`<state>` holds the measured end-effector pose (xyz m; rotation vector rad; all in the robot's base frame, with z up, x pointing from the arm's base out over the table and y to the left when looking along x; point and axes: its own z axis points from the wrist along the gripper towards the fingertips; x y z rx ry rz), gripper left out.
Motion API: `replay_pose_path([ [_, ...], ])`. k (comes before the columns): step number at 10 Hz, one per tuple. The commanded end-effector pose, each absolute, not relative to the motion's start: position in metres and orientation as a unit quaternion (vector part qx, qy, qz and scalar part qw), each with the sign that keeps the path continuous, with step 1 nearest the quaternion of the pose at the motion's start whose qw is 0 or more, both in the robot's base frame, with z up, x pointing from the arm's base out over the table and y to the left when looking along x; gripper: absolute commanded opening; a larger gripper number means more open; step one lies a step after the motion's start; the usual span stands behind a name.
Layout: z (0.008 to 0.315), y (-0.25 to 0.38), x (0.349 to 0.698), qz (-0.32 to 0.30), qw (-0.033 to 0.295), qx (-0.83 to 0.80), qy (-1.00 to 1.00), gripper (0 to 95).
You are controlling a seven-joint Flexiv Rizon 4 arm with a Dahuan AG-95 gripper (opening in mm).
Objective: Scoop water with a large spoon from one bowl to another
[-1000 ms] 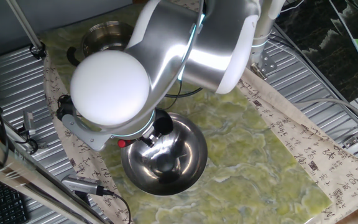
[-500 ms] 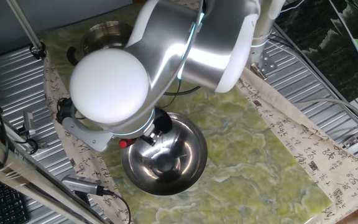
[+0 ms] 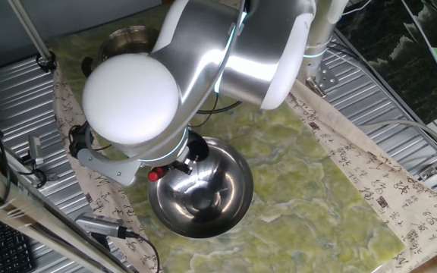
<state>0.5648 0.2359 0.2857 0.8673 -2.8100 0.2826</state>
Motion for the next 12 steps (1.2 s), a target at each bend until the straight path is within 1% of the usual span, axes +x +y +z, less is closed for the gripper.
replay_pose_path([
  [1, 0.286, 0.236, 0.565, 0.106, 0.094, 0.231, -0.963, 0.0],
  [5, 0.286, 0.236, 0.565, 0.111, 0.1, 0.154, -0.977, 0.0],
  [8, 0.286, 0.238, 0.565, 0.112, 0.096, 0.129, -0.981, 0.0],
  [12, 0.288, 0.249, 0.566, 0.154, 0.103, 0.136, -0.973, 0.0],
])
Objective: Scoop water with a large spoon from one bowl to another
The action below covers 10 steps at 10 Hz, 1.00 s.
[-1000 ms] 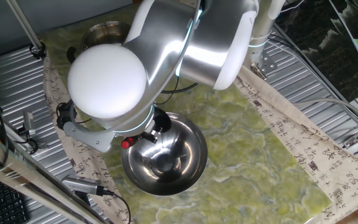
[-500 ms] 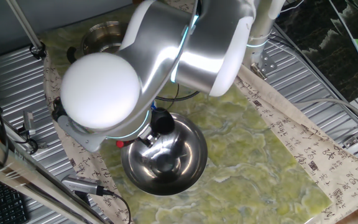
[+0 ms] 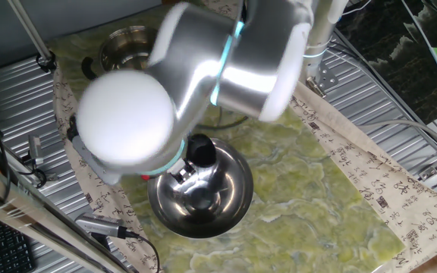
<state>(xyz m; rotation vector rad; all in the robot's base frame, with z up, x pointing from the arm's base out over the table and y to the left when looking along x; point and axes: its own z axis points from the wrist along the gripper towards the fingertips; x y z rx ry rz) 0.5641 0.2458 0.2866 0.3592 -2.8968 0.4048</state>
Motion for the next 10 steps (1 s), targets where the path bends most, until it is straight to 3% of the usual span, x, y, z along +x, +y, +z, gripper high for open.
replay_pose_path([
  [1, 0.289, 0.251, 0.566, 0.16, 0.102, 0.136, -0.972, 0.0],
  [10, 0.292, 0.261, 0.566, 0.219, 0.108, 0.157, -0.957, 0.0],
])
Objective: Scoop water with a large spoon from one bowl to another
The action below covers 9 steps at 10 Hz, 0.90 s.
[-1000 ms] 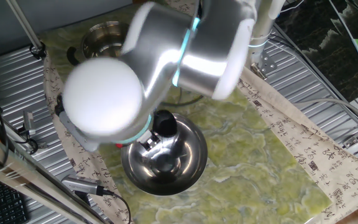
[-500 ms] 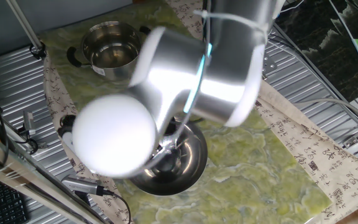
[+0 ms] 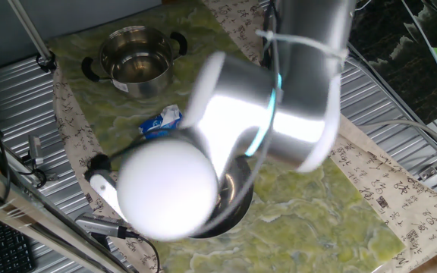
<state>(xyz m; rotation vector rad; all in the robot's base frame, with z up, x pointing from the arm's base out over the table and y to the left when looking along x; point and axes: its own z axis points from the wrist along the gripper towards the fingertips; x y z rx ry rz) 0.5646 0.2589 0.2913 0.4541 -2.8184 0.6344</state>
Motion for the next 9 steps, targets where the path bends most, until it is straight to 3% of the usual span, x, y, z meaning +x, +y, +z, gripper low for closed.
replay_pose_path([
  [1, 0.293, 0.265, 0.566, 0.222, 0.107, 0.154, -0.957, 0.0],
  [9, 0.29, 0.279, 0.567, 0.276, 0.105, 0.186, -0.937, 0.0],
])
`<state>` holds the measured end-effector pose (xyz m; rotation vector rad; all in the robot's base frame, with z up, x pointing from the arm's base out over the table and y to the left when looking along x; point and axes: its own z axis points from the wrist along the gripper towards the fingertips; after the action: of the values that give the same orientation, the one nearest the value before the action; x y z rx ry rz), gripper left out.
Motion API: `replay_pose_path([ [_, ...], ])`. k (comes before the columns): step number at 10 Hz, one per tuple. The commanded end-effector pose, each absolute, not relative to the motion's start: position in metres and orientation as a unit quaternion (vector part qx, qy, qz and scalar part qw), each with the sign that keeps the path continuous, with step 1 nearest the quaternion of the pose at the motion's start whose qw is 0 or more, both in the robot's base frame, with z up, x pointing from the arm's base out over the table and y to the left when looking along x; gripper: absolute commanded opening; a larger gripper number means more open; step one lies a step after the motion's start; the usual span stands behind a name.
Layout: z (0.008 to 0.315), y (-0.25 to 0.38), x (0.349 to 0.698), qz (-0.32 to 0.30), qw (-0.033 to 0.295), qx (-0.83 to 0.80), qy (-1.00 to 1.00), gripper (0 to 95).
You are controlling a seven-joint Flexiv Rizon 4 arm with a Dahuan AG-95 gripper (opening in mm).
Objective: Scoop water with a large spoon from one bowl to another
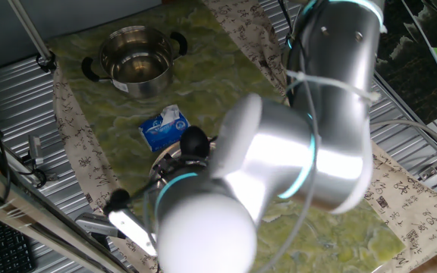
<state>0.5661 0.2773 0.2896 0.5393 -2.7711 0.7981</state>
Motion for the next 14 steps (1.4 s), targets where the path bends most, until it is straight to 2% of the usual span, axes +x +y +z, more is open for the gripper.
replay_pose_path([
  [1, 0.2901, 0.2794, 0.567, 0.283, 0.106, 0.191, -0.934, 0.0],
  [14, 0.286, 0.2861, 0.568, 0.33, 0.124, 0.219, -0.91, 0.0],
])
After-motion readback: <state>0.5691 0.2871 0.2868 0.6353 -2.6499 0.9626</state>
